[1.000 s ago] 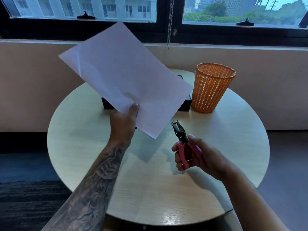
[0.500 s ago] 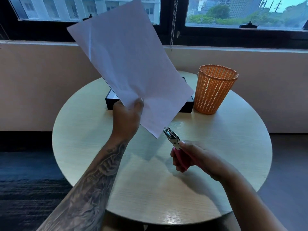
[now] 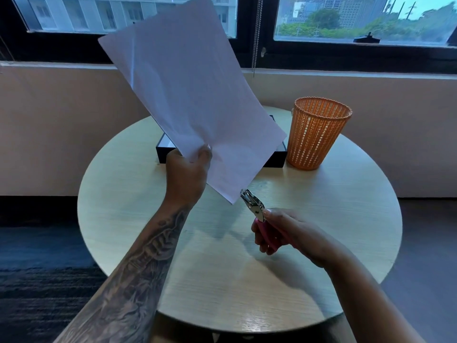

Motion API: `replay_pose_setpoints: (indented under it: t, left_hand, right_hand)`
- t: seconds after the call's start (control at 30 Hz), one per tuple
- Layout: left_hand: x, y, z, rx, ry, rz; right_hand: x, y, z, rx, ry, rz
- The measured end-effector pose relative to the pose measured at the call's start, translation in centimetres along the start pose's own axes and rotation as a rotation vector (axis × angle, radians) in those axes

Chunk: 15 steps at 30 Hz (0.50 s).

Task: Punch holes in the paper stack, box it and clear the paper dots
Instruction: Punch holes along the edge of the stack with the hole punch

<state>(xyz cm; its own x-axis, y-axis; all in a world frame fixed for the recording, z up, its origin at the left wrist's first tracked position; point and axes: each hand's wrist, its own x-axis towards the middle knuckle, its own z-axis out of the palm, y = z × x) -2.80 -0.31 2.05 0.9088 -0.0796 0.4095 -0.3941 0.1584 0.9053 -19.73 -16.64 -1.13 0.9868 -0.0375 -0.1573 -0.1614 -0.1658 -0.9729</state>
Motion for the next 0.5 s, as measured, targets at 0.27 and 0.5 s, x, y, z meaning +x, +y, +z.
replay_pose_setpoints:
  t: [0.27,0.5]
  left_hand:
    - [-0.64,-0.19,0.49,-0.012,-0.023,-0.001]
    - [-0.94,0.14,0.91,-0.042,-0.046,0.02]
  right_hand:
    - [0.17,-0.05,0.0,0.018,-0.03,0.006]
    - [0.52,-0.43,0.04,0.01,-0.051,0.05]
